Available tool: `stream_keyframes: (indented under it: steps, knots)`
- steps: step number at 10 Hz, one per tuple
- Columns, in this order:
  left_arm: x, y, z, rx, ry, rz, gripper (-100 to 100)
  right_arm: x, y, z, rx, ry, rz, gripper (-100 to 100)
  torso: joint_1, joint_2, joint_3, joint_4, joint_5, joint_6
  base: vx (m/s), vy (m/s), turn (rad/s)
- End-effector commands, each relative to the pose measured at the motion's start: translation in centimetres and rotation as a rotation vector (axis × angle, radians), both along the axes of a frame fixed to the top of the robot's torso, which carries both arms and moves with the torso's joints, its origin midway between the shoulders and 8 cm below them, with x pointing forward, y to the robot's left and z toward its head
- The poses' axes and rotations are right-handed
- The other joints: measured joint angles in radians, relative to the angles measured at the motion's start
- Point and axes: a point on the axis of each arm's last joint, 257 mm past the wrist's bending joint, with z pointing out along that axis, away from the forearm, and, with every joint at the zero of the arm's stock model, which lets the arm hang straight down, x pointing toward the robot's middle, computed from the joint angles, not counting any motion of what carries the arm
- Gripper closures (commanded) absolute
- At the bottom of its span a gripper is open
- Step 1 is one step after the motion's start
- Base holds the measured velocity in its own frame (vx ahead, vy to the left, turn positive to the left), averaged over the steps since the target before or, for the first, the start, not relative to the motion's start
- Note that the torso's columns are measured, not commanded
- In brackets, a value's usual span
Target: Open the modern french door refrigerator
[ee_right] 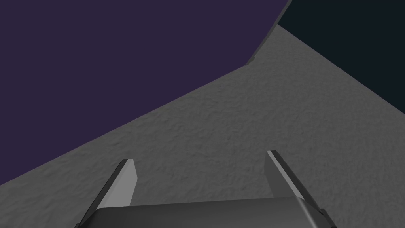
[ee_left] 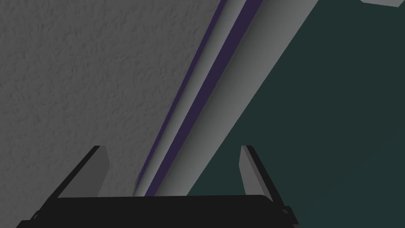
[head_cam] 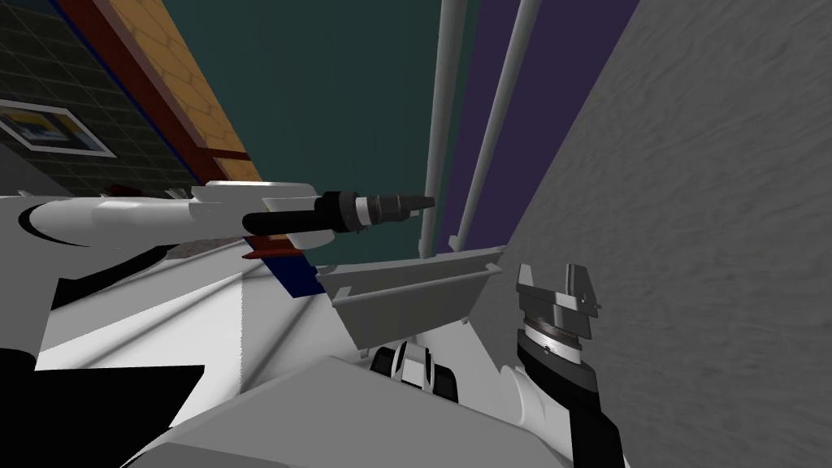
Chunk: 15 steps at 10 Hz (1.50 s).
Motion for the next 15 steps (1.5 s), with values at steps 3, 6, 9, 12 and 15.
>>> stream_keyframes:
  steps: [3,6,9,12,15]
  knots:
    - [0.6,0.7,-0.5,0.009,0.003,0.022,-100,0.0,0.0,0.0,0.0,0.0,0.0,0,-0.004,-0.002,-0.001,0.0,-0.001,0.0,0.048,-0.062,-0.012]
    - [-2.4,-1.4,-0.1,0.005,0.002,-0.069,100,0.0,0.0,0.0,0.0,0.0,0.0,0,0.002,0.009,0.005,0.004,0.0,0.002,-0.046,0.077,-0.071]
    - [-6.7,-3.8,0.1,0.005,0.0,-0.191,100,0.0,0.0,0.0,0.0,0.0,0.0,0,0.003,0.01,0.006,0.005,0.002,-0.004,-0.112,0.153,-0.099]
    - [-10.0,-5.2,0.1,0.008,-0.001,-0.281,100,0.0,0.0,0.0,0.0,0.0,0.0,0,0.0,-0.003,-0.006,0.003,0.001,-0.002,-0.067,0.082,-0.058]
    - [-10.3,-5.3,-0.4,0.013,0.007,-0.287,100,0.0,0.0,0.0,0.0,0.0,0.0,0,-0.001,0.001,-0.003,0.003,0.0,-0.001,-0.055,0.077,-0.047]
